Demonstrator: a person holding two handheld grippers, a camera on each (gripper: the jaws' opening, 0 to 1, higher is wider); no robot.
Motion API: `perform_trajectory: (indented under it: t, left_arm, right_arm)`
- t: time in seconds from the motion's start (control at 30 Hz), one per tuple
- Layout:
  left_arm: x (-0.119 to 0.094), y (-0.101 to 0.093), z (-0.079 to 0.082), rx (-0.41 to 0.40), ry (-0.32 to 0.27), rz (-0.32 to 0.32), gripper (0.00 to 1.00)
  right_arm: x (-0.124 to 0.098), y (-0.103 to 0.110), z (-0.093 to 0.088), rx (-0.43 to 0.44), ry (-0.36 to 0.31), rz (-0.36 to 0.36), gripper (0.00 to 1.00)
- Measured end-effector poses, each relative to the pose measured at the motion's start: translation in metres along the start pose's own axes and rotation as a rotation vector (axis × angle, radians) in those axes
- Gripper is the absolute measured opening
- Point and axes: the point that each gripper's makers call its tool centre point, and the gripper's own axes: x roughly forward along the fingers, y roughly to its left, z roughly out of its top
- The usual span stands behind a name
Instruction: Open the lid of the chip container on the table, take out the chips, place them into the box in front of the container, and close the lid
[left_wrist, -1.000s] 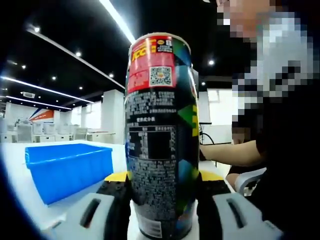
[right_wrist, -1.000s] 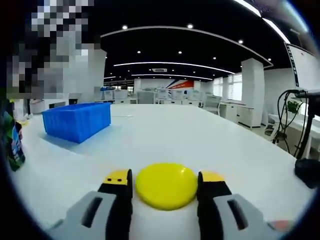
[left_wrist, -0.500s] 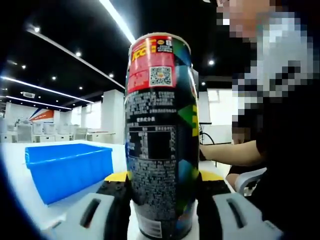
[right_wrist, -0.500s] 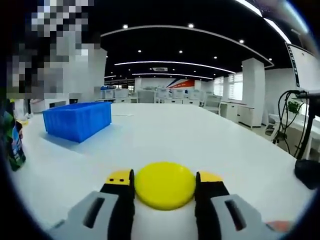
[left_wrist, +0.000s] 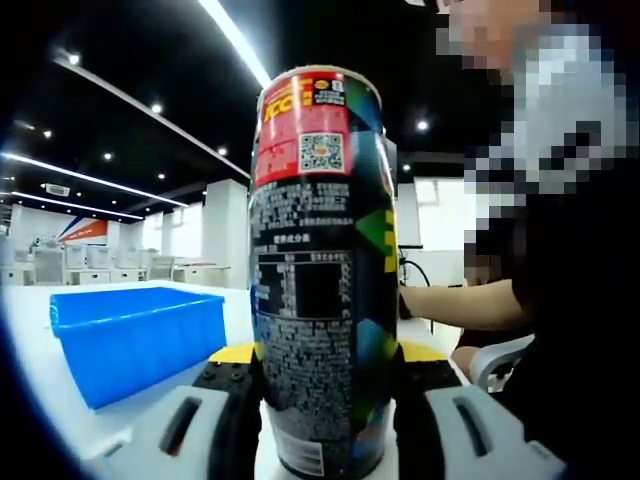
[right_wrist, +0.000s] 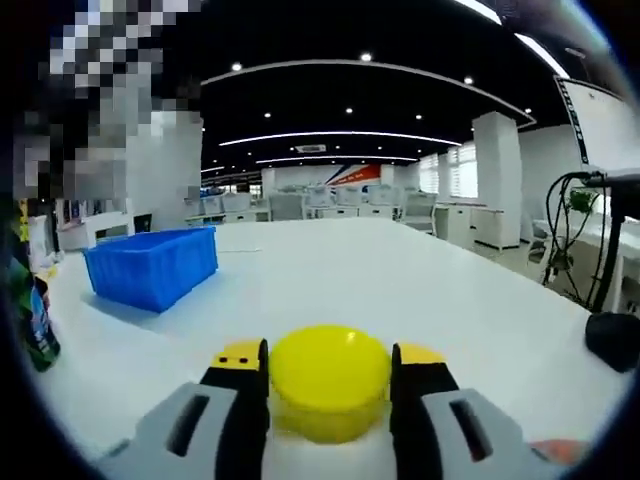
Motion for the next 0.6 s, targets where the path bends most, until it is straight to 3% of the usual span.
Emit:
perform_trajectory:
  t: [0.07,0.2,0.37,0.6]
  left_arm:
    - [0.0,0.0,0.0,0.0,-0.001,0.0,0.53]
    - [0.0,0.0,0.0,0.0,-0.001,-0.001,0.53]
    - [0.0,0.0,0.0,0.0,-0.001,-0.001,0.53]
    - [0.0,0.001,0.0,0.0,-0.001,-0.001,0.53]
  right_arm:
    - [-0.002,-0.005,0.013,-0.003,-0.012,-0.01,0.46]
    - [-0.012,-0.006,0.056,-0.059,-0.081,-0.026,0.46]
    - [-0.027,0.006,0.111,-0.097,-0.142,0.003,0.46]
    - [-0.036,0.012,0.156,-0.132,-0.148,0.02,0.46]
